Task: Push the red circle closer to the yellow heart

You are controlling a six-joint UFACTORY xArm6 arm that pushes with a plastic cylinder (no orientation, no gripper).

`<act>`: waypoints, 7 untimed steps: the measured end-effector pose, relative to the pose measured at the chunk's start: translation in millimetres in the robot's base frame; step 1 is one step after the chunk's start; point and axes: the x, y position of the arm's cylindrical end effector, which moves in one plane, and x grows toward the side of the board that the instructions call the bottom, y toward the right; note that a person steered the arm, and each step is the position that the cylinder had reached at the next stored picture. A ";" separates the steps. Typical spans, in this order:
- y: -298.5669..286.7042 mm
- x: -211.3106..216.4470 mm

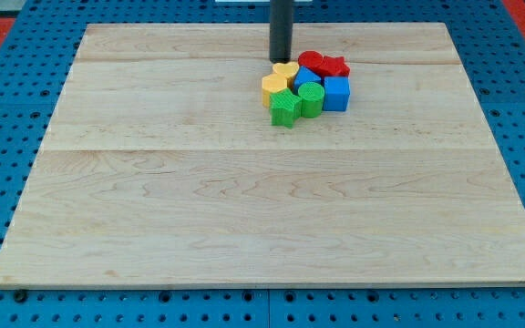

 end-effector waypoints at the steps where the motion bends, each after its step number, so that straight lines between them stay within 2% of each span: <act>1: 1.0 16.7; 2: 38.9 40.4; 3: 42.1 32.4; 4: -7.2 1.4; 5: 25.9 -45.7; 6: 108.9 -39.0; 7: 157.3 4.3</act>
